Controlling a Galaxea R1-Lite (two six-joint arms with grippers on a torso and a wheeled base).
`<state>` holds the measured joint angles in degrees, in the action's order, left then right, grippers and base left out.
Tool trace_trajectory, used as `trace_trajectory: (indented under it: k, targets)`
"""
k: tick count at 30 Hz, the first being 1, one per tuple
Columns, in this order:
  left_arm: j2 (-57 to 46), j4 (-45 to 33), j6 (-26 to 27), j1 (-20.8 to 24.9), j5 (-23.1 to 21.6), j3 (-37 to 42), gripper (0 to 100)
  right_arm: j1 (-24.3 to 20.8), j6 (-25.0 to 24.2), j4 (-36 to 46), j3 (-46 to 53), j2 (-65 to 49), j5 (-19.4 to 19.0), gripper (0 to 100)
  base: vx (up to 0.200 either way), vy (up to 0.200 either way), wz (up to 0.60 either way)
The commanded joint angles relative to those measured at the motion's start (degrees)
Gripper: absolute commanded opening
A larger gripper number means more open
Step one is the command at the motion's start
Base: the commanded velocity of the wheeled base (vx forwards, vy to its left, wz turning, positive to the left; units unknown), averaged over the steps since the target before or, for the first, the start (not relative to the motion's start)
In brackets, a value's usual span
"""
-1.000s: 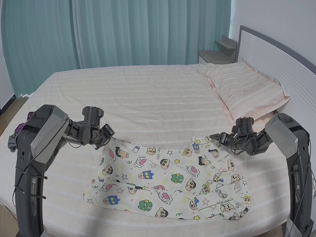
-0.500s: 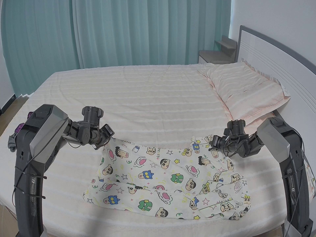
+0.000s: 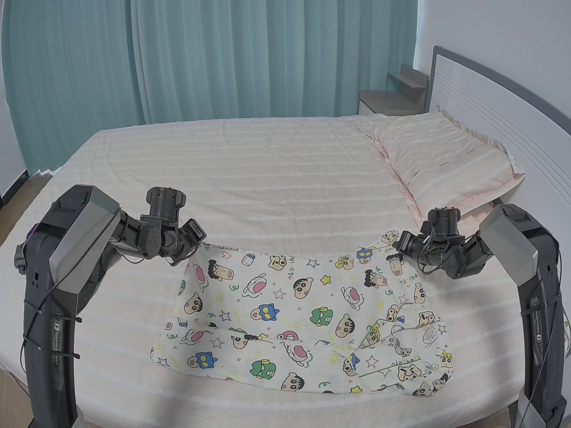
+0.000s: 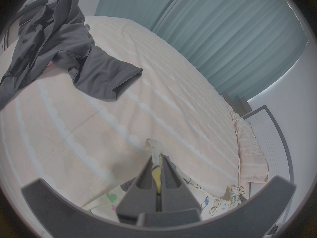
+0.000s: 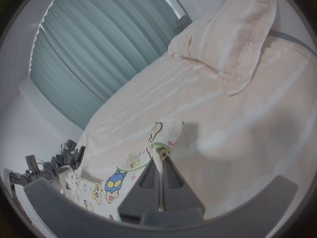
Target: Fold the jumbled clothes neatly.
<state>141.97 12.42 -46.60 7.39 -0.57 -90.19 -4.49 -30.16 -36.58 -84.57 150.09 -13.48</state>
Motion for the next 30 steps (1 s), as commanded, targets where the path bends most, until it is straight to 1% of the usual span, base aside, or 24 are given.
trace_trajectory:
  k: [1, 13, 17, 24, 30]
  targets:
    - [-1.08, 0.23, 0.11, -0.18, 0.13, 0.1, 0, 1.23, -0.43, -0.68, 1.07, -2.96, -0.32, 0, 0.0, 0.0, 0.0]
    - [-0.82, 0.32, 0.46, -0.09, 0.75, -0.52, 0, 1.85, -0.43, -0.77, 2.04, -4.72, -0.49, 0, 0.0, 0.0, 0.0]
    - [-1.17, 0.15, 0.37, 0.0, 0.66, 0.01, 0, 1.85, -0.34, -0.77, 4.5, -5.86, -1.99, 0, 0.0, 0.0, 0.0]
    - [-3.19, 0.06, 0.64, -0.09, 0.4, 2.65, 0, 2.99, 0.19, -0.95, 11.88, -11.93, -6.2, 0, 0.0, 0.0, 0.0]
    - [-3.37, -0.03, 0.9, 0.0, 0.31, 3.35, 0, 3.34, 0.63, -5.52, 16.8, -13.33, -6.82, 0, 0.0, 0.0, 0.0]
